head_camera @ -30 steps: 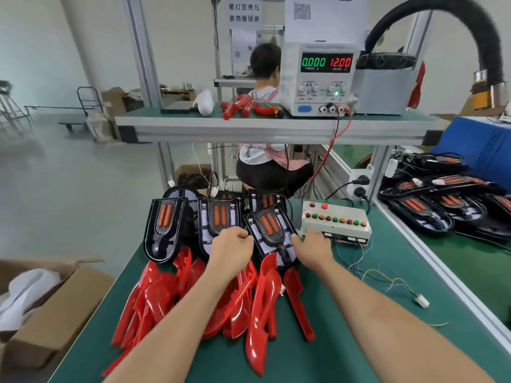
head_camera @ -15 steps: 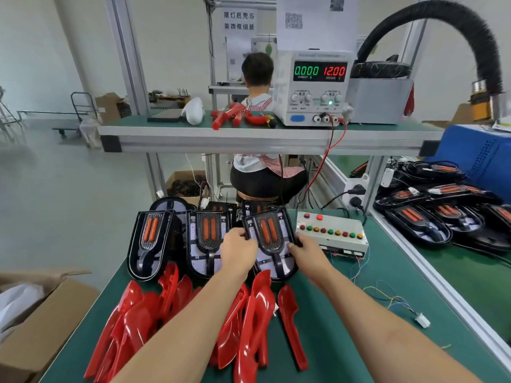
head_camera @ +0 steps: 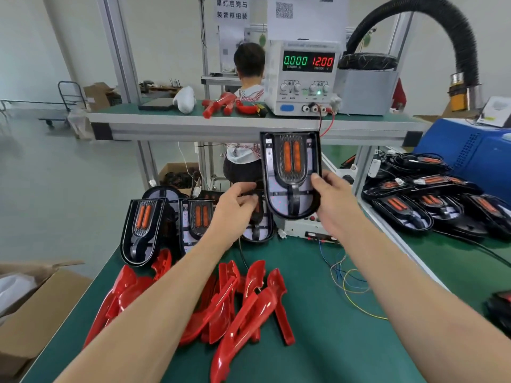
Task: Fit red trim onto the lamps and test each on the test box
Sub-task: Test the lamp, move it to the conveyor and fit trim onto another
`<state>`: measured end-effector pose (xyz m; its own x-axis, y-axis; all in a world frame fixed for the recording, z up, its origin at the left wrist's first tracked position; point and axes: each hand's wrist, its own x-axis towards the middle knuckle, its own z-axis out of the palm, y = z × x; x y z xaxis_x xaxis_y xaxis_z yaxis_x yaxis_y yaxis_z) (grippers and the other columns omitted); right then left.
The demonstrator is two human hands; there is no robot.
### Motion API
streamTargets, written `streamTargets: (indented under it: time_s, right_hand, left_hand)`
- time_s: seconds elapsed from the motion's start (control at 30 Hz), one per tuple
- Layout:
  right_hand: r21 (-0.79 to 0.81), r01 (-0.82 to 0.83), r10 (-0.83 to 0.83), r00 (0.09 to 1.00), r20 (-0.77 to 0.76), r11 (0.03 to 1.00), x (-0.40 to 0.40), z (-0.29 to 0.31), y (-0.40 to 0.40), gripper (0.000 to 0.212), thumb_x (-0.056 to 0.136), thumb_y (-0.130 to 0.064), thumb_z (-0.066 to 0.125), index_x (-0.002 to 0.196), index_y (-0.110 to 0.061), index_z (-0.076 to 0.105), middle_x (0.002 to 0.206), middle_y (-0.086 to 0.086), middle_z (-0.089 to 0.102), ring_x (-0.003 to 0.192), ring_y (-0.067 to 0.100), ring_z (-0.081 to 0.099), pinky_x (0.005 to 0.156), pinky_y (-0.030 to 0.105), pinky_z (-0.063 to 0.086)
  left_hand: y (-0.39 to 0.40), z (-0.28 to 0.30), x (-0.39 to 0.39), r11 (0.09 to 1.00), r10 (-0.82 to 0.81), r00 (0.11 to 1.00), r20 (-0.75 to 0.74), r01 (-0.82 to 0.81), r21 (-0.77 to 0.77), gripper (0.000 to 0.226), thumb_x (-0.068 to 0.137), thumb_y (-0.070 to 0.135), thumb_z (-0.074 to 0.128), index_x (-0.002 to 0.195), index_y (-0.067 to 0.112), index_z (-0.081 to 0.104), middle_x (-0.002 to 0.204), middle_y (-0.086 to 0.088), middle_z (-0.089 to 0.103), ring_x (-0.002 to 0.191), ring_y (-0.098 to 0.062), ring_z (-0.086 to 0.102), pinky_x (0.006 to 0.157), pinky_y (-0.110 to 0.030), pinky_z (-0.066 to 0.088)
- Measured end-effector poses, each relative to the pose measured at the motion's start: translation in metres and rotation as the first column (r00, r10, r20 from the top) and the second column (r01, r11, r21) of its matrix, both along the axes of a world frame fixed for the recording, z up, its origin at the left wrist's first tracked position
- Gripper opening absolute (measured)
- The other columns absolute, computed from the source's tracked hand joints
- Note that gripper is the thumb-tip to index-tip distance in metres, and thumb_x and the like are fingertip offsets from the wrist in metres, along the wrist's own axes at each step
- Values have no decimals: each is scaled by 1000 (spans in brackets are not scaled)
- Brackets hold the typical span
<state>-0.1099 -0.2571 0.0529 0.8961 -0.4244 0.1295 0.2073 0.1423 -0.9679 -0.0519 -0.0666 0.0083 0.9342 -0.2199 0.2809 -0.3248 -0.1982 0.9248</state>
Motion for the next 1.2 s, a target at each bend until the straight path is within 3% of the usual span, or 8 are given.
streamTargets:
  time_s: [0.2,0.37,0.5,0.57,0.8,0.93,1.07,1.2]
  right_hand:
    - [123,-55,50,998,44,991,-24,42,5,23,108,-4,43,93,-6,60,94,10,68,82,23,63,95,45,51]
    - [85,-147,139,986,89,985,-49,61,-2,25,107,-5,43,97,-6,66,90,6,77,81,22,73,86,46,59]
    - [121,-159,137,975,173,980,-67,87,-4,30,107,-6,42,127,8,60,125,23,68,113,36,67,104,51,53]
    - [142,-174,139,964,227,974,-76,101,-3,34,107,-6,42,134,11,54,130,26,64,122,40,62,108,54,49]
    - [170,-141,88,954,287,975,-104,108,-9,23,106,-3,43,106,4,65,92,10,77,83,19,74,79,36,63]
    - [287,-62,-9,970,241,956,-120,72,-9,21,105,-2,44,102,-1,64,96,10,76,85,19,74,79,36,62]
    - [456,29,-102,986,135,890,-142,13,10,32,106,-4,41,130,9,58,125,20,70,120,33,67,106,50,52]
    - [655,126,-200,979,38,745,-170,-41,41,36,103,-7,47,135,8,53,115,17,74,108,32,70,101,44,52]
  left_hand:
    - [-3,-33,0,816,245,969,7,-210,538,49,95,30,67,136,6,52,132,-13,58,104,-26,56,82,-33,45]
    - [-13,-56,4,823,248,969,-2,-209,527,72,88,43,72,144,8,41,138,-12,48,121,-33,54,84,-36,40]
    - [-24,-56,18,845,202,969,-141,-100,525,44,91,36,68,125,12,53,109,-3,58,92,-28,60,65,-31,45]
    - [-27,-56,25,880,205,964,-169,-106,464,19,97,26,60,103,9,63,93,-4,68,83,-27,65,64,-33,53]
    - [-24,-6,44,944,295,955,-33,-286,168,34,109,32,43,98,8,65,69,-1,73,42,4,53,42,-10,37]
    - [-24,34,30,961,268,963,11,-268,72,36,111,33,36,102,12,64,67,2,68,59,-7,59,49,-14,41]
    - [-42,49,-18,992,-67,986,-155,49,-114,47,112,36,31,100,7,66,68,-5,66,50,-14,47,48,-26,36]
    - [-55,27,-98,815,-504,770,-392,274,-511,88,98,71,28,131,-4,61,128,-26,66,114,-42,64,102,-50,47]
